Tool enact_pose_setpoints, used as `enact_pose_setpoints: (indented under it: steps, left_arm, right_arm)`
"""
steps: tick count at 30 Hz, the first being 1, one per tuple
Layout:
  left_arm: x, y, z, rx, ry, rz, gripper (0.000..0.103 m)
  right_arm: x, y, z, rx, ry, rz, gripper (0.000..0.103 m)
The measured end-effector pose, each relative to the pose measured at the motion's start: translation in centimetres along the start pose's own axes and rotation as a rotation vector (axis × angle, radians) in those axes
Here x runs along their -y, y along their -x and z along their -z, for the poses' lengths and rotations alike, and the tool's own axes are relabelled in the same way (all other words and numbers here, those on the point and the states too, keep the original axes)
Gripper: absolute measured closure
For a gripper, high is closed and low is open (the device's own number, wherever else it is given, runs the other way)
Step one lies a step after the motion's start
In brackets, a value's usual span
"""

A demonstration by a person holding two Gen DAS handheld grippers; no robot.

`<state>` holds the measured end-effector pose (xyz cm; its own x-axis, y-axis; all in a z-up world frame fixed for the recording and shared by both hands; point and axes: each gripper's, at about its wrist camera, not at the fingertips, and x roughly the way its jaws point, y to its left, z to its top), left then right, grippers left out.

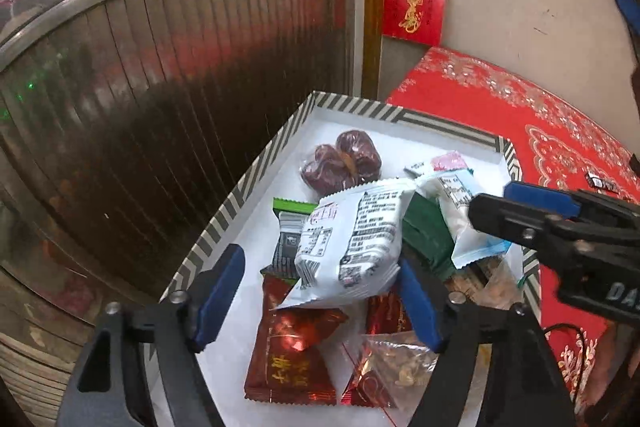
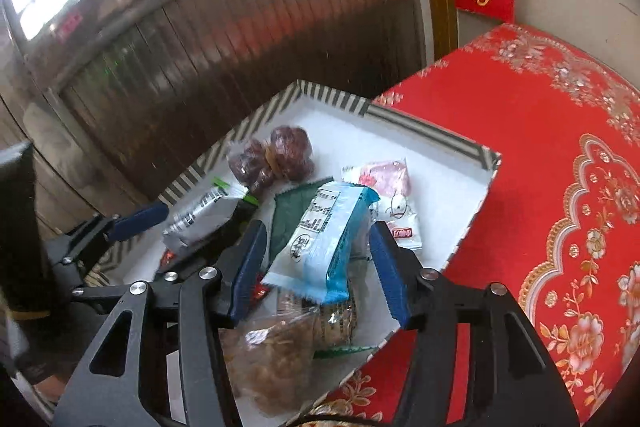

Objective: Organize snacks
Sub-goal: 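Open both grippers to release the packets and return to the tablecloth, then grasp the dark brown bar with the left gripper while the right gripper grasps the red rose-print snack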

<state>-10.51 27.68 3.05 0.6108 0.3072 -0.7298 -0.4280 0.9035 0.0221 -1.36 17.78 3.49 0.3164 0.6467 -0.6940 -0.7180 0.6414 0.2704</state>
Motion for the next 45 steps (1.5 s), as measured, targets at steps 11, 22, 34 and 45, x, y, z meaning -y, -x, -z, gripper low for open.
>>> enact_pose_setpoints:
  steps: [11, 22, 34, 45]
  left_arm:
    - [4.1, 2.6, -1.2, 0.072, -0.054, 0.038, 0.011]
    - [14.2, 3.2, -2.0, 0.050, -0.213, 0.180, 0.011]
    - [28.6, 0.8, -3.5, -0.062, -0.466, 0.362, 0.011]
    - [41.3, -4.6, -5.7, -0.121, -0.741, 0.518, 0.011]
  right_arm:
    - [3.8, 5.5, 2.5, 0.038, -0.035, 0.094, 0.049]
    - [12.0, 12.7, 7.5, 0.045, -0.136, 0.248, 0.049]
    - [24.3, 19.2, 12.7, 0.041, -0.334, 0.405, 0.049]
    - [32.3, 22.4, 13.4, 0.059, -0.425, 0.499, 0.046]
